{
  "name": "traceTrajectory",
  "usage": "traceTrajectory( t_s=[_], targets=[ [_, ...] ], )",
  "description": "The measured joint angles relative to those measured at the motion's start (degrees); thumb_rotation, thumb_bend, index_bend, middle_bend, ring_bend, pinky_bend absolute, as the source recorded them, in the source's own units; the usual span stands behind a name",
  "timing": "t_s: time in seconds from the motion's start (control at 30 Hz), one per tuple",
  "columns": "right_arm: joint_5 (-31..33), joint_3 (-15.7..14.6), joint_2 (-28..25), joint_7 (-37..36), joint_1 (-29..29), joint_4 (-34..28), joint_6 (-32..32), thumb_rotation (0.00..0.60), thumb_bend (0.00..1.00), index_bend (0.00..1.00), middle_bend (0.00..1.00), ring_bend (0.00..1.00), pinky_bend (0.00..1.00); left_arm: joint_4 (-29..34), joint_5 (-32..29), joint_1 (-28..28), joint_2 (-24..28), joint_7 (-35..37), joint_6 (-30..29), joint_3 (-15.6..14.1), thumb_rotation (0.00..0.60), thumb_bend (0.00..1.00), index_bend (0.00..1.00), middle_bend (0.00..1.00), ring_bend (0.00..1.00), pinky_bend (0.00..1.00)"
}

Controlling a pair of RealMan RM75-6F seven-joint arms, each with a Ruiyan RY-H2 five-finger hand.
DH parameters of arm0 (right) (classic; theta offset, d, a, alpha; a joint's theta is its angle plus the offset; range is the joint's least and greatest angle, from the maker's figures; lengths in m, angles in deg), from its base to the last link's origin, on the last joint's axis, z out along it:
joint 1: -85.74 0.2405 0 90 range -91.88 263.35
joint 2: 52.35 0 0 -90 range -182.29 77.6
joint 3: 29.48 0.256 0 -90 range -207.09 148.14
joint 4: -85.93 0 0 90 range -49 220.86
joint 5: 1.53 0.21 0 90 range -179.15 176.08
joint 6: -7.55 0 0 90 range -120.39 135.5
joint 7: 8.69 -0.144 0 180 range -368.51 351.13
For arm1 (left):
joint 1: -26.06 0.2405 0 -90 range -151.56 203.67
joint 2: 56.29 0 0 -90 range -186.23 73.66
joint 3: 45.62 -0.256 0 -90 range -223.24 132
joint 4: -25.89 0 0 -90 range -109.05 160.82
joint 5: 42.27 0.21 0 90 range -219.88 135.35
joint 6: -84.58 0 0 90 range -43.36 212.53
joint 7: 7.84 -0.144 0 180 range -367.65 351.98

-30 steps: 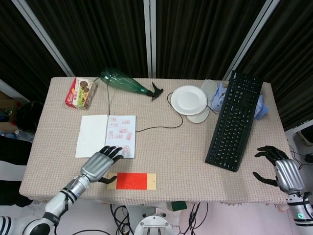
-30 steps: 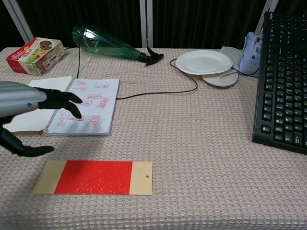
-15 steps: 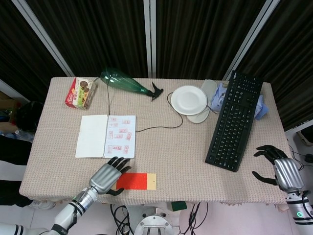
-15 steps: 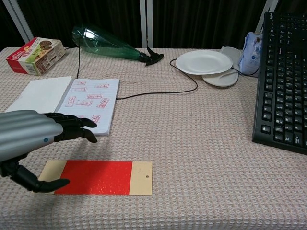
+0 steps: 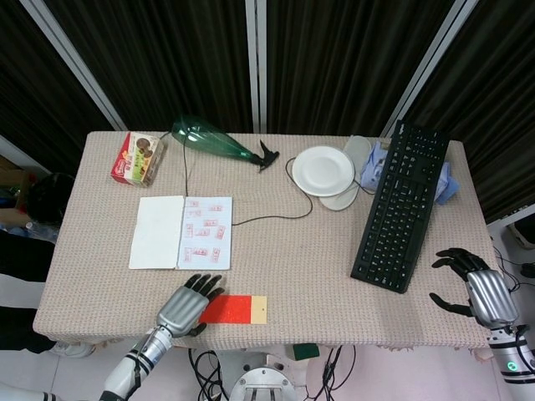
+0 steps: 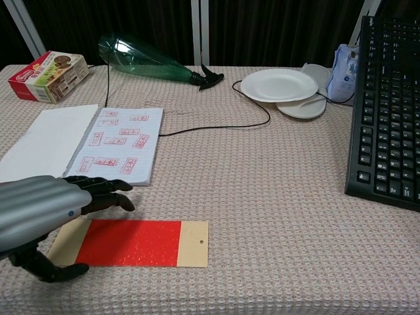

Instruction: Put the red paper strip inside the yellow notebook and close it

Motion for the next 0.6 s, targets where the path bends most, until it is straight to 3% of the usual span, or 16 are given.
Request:
traceTrajectory(
  t_s=[0.13, 0.6],
  targets=[
    [0.0, -0.1, 0.1, -0.3, 0.0, 0.3, 0.0, 0.6, 0.12, 0.41, 0.25, 0.19, 0.27, 0.1, -0.2, 0.1, -0.4, -0.4, 0.0, 0.0, 0.515, 0.26, 0.15, 0.0, 0.01, 0.09],
    [0.3, -0.2, 0.4, -1.4, -0.1, 1.3, -0.1, 0.6, 0.12, 0.41, 0.25, 0.19, 0.27, -0.6, -4.2, -0.3, -1.9, -2.5, 0.6, 1.1, 0.515, 0.25, 0.18, 0.0, 0.01, 0.09]
  ],
)
